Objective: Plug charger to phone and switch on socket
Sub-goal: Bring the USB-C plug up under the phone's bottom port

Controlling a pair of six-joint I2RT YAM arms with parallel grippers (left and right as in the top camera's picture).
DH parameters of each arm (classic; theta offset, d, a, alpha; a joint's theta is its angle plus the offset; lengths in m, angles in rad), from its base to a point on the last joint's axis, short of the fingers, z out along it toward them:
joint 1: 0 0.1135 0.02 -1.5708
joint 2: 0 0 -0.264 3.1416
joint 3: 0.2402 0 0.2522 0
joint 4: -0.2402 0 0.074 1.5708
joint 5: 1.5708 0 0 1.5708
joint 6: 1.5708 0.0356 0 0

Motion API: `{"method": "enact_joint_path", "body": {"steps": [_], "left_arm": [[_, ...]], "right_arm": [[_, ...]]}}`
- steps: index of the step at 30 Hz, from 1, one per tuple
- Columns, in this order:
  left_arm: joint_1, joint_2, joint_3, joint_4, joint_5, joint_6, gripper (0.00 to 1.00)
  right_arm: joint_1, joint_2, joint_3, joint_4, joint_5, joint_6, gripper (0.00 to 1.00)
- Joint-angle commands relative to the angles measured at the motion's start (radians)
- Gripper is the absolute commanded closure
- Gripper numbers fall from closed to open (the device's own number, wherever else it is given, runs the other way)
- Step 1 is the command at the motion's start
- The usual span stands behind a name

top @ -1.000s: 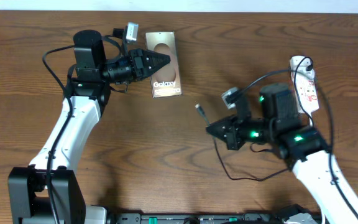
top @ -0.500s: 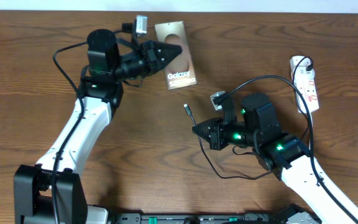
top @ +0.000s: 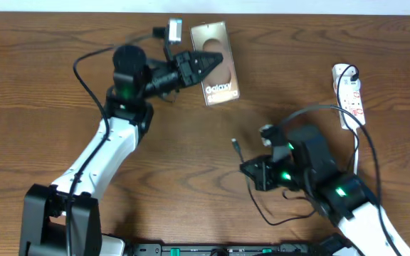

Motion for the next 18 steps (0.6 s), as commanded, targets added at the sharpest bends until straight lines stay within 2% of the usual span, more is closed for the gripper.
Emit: {"method": "enact_joint_path", "body": {"steps": [1,5,10,14,18], "left_arm": [[0.002,-0.012,-0.108,0.146,-0.010,-0.067,0.93],[0.014,0.000,-0.242,0.384,-0.083,-0.179,0.93],[0.005,0.087,-0.272,0.595,-0.084,-0.379,0.92],[0.005,0.144,-0.272,0.690,-0.079,-0.523,0.93],[0.005,0.153,-0.272,0.692,-0.050,-0.537,0.92]], "right_arm": [[-0.003,-0.140,-0.042,-0.004,0.082,-0.014,0.99],[-0.003,-0.267,-0.161,0.081,0.061,0.053,0.99],[-0.002,-0.295,-0.362,0.469,-0.074,0.164,0.99],[-0.003,-0.259,-0.401,0.599,-0.063,0.195,0.99],[-0.002,-0.218,-0.401,0.703,-0.063,0.193,0.99]]}}
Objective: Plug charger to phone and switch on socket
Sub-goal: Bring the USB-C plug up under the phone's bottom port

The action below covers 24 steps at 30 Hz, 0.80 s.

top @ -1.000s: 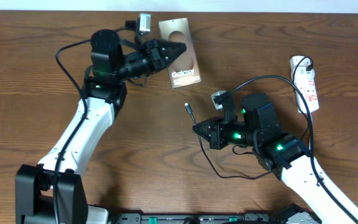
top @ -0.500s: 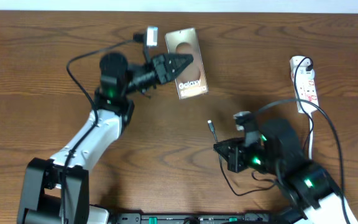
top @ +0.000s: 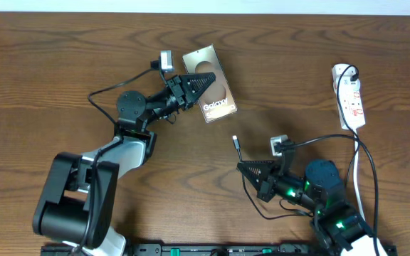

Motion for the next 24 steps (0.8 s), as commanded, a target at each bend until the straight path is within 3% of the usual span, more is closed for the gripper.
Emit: {"method": "enact_joint_path", "body": {"steps": [1,5,15,24], "left_arm": [[-0.001,-0.009,0.011,0.026,0.028,-0.080,0.93],[-0.001,-0.009,0.011,0.026,0.065,-0.027,0.93],[-0.001,-0.009,0.011,0.025,0.084,0.031,0.92],[0.000,-0.009,0.011,0.018,0.095,0.061,0.93]], "right_arm": [[-0.003,0.029,0.002,0.074,-0.014,0.020,0.99],[-0.003,0.101,0.006,0.148,0.012,-0.007,0.99],[0.039,0.239,0.105,0.150,-0.020,-0.077,0.99],[0.043,0.267,0.113,0.150,-0.020,-0.081,0.99]]}}
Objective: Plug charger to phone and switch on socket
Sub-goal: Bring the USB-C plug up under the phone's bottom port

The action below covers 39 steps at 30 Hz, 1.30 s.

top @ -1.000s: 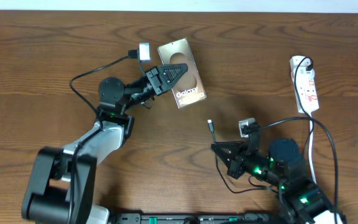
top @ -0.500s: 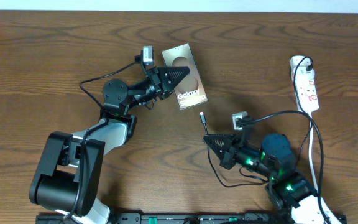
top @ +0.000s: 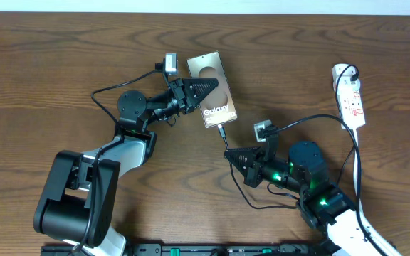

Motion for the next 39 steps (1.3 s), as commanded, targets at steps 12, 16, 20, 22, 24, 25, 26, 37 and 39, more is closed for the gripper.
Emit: {"method": "enact_joint_path", "body": {"steps": [12,16,20,22,24,25,26,37,39], "left_arm": [[0.000,-0.014,0.011,0.014,0.016,0.037,0.93],[0.000,-0.014,0.011,0.014,0.016,0.039,0.93],[0.000,-0.014,0.011,0.014,0.017,0.048,0.92],[0.000,-0.014,0.011,0.014,0.017,0.048,0.92],[0.000,-0.014,0.011,0.014,0.017,0.048,0.93],[0.000,-0.014,0.011,0.014,0.017,0.048,0.93],[0.000,-0.014,0.011,0.014,0.017,0.048,0.92],[0.019,-0.014,0.011,0.014,0.017,0.047,0.93],[0.024,-0.014,0.011,0.014,0.017,0.047,0.93]], "right_arm": [[0.004,-0.001,0.020,0.001,0.028,0.019,0.99],[0.004,-0.001,0.020,0.001,0.052,0.044,0.99],[0.004,-0.001,0.020,0.013,0.058,0.046,0.99],[0.004,-0.001,0.020,0.019,0.058,0.059,0.99],[0.003,-0.001,0.020,0.023,0.059,0.060,0.99],[0.003,-0.001,0.020,0.024,0.059,0.060,0.99],[0.003,-0.001,0.020,0.026,0.062,0.060,0.99],[0.003,-0.001,0.020,0.026,0.057,0.087,0.99],[0.003,-0.001,0.020,0.026,0.054,0.092,0.99]]}}
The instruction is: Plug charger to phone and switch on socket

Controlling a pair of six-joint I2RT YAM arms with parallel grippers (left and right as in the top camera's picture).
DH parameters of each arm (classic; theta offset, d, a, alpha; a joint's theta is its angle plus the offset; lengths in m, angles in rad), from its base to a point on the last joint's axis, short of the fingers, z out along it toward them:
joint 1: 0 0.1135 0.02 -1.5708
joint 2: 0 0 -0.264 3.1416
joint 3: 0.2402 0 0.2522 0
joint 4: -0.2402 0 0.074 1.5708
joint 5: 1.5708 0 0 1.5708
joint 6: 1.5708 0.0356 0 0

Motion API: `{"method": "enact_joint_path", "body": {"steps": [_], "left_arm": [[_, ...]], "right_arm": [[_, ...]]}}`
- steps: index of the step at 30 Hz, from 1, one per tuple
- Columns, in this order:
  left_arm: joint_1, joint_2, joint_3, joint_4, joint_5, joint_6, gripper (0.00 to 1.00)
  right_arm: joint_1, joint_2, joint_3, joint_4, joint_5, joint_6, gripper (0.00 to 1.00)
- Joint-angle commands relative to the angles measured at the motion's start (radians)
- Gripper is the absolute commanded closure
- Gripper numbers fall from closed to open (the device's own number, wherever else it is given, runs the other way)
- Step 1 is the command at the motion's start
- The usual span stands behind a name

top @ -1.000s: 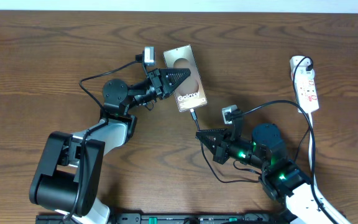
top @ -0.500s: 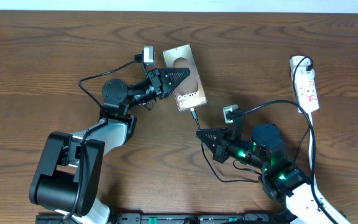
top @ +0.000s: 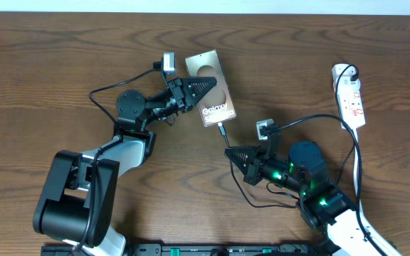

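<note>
A gold Galaxy phone lies tilted at the table's middle back. My left gripper reaches in from the left and lies across the phone's upper half, its fingers closed to a point on it. My right gripper sits just below the phone, shut on the black charger cable close behind the plug. The plug points up and left and meets the phone's bottom edge. How deep it sits cannot be told. The white socket strip lies at the far right, away from both grippers.
The black cable runs from the strip's far end down the right side, around my right arm, and loops on the table in front of it. A second cable arcs from my left arm. Wooden table all round.
Phone and left gripper have shifted a little to the left and back. My right gripper has barely moved, and the plug still touches the phone's bottom edge.
At first my left gripper lay on the phone further back while the right held the cable, plug free, at the middle. Then the phone was nearer and turned. Then the plug had come up to the phone's bottom edge, where it stays now.
</note>
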Motion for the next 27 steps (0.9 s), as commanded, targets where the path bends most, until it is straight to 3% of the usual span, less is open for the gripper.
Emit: {"method": "enact_joint_path", "body": {"steps": [1,27], "left_arm": [[0.013,-0.014,0.011,0.013,0.021,0.024,0.92],[0.012,-0.014,0.011,0.014,-0.006,0.019,0.93]], "right_arm": [[0.003,-0.001,0.019,0.010,0.019,0.025,0.99],[0.004,0.000,0.019,0.010,-0.067,0.099,0.99]]}}
